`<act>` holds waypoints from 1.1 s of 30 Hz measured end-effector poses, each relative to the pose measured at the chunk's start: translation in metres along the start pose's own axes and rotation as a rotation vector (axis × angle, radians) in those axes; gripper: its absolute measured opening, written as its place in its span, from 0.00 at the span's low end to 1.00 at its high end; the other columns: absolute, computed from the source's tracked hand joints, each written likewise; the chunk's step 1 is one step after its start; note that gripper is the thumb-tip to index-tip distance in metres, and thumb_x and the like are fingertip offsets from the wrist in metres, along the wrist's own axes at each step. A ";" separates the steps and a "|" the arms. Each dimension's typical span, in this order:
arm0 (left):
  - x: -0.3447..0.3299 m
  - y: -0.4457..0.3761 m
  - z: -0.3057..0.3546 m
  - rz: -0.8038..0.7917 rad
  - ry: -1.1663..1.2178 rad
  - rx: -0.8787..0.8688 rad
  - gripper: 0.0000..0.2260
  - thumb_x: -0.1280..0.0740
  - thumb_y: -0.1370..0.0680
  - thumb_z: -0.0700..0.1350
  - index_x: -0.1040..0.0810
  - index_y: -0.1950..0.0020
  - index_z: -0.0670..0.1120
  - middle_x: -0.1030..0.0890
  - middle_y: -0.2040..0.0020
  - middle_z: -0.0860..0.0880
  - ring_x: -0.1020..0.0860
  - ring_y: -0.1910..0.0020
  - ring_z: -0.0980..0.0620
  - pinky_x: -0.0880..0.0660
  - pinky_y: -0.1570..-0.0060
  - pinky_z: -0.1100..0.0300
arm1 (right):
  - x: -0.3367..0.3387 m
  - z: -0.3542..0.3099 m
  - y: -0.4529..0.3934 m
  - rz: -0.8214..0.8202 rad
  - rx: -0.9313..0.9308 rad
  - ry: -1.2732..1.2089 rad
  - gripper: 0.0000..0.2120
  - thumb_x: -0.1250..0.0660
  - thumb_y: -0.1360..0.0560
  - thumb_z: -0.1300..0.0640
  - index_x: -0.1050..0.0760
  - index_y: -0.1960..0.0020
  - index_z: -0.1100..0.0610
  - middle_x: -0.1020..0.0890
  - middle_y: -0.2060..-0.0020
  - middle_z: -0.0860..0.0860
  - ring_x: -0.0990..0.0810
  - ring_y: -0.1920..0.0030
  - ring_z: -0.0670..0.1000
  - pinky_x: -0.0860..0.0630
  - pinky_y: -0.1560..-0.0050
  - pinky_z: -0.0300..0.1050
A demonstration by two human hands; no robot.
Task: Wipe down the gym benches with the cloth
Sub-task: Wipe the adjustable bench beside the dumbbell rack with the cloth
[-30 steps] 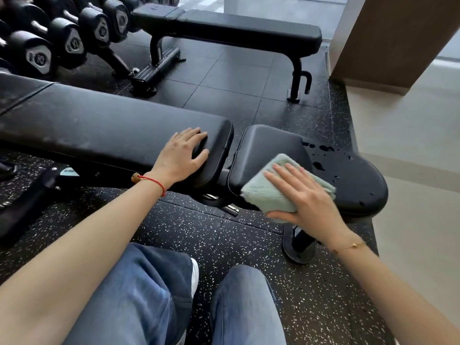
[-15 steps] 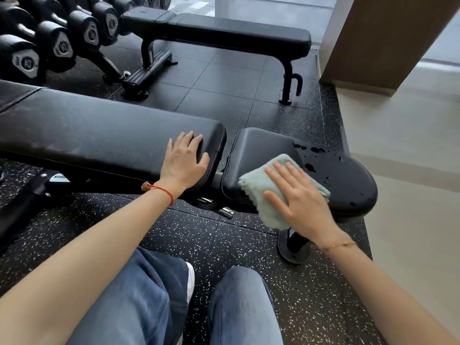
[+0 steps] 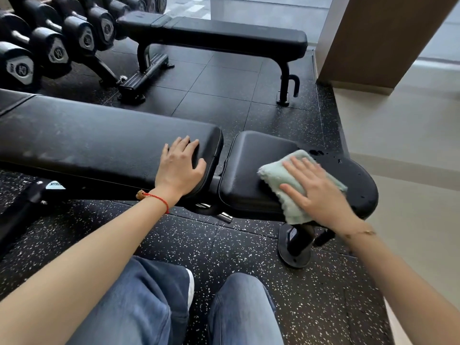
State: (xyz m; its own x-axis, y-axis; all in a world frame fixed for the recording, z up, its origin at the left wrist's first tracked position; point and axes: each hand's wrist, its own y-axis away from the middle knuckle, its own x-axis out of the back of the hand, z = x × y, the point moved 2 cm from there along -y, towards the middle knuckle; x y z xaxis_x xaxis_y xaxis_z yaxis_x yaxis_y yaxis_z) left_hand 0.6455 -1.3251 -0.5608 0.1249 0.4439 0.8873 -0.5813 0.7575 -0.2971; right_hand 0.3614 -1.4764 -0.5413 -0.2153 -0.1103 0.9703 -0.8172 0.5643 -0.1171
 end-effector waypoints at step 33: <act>0.001 0.000 0.002 -0.026 -0.014 0.005 0.25 0.40 0.21 0.52 0.34 0.25 0.46 0.35 0.24 0.44 0.42 0.23 0.46 0.50 0.24 0.45 | -0.029 -0.096 -0.016 0.007 0.423 0.181 0.36 0.42 0.23 0.34 0.43 0.22 0.50 0.41 0.22 0.50 0.46 0.21 0.54 0.51 0.22 0.54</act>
State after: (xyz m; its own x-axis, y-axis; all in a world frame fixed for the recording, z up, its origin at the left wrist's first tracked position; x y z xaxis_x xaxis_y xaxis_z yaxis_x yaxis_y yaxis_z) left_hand 0.6437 -1.3260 -0.5592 0.1287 0.4173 0.8996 -0.5820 0.7663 -0.2722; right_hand 0.4319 -1.4036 -0.5475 -0.1554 0.0587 0.9861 -0.9706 0.1765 -0.1635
